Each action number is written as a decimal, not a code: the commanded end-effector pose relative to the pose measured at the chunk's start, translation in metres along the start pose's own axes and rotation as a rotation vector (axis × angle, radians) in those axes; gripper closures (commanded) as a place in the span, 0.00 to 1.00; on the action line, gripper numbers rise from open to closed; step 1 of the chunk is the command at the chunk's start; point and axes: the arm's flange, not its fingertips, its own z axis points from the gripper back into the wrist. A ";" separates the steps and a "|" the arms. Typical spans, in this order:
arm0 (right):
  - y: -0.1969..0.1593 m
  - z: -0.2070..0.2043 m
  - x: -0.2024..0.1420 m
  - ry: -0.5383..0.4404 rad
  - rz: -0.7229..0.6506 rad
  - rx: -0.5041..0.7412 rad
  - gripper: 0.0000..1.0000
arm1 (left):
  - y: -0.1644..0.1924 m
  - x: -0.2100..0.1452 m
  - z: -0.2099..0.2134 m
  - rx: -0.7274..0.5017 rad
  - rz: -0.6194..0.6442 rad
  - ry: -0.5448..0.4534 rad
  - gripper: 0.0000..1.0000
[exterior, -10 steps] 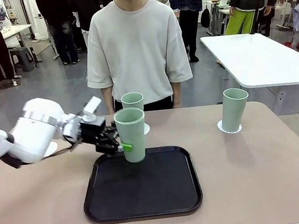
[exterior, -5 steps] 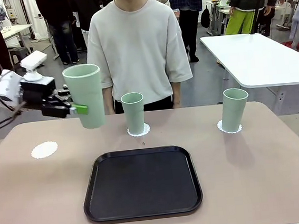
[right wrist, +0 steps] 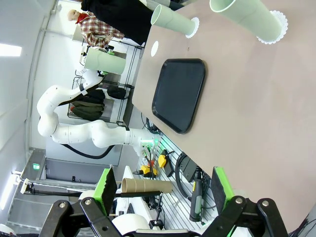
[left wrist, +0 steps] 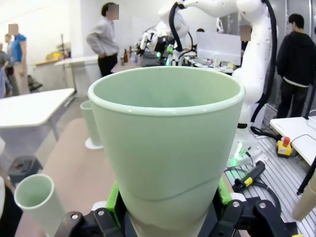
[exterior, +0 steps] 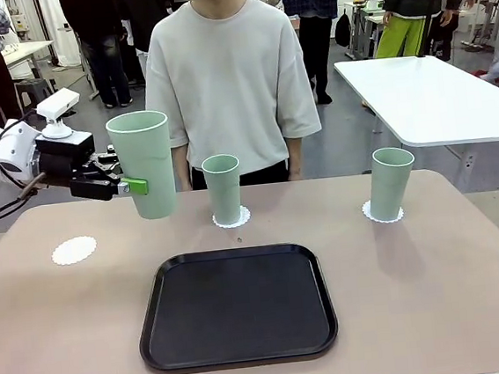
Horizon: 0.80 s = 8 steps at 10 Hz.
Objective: Place coasters on the table and set cups on them.
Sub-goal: Take one Reusable plastic cup from the Flat Tray and place it on a coaster set by the human.
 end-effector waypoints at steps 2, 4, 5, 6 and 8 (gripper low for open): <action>0.001 0.000 0.000 0.000 0.001 0.010 0.00 | 0.023 -0.009 0.022 0.036 -0.003 -0.001 0.15; 0.001 0.000 0.000 0.000 0.001 0.010 0.00 | 0.049 -0.025 0.072 0.017 -0.050 -0.016 0.15; 0.001 0.000 0.000 0.000 0.001 0.010 0.00 | 0.063 -0.038 0.092 0.026 -0.085 0.001 0.15; 0.001 0.000 0.000 0.000 0.001 0.010 0.00 | 0.070 -0.043 0.107 0.019 -0.077 -0.002 0.15; 0.001 0.000 0.000 0.000 0.001 0.010 0.00 | 0.068 -0.057 0.159 0.035 -0.108 -0.022 0.15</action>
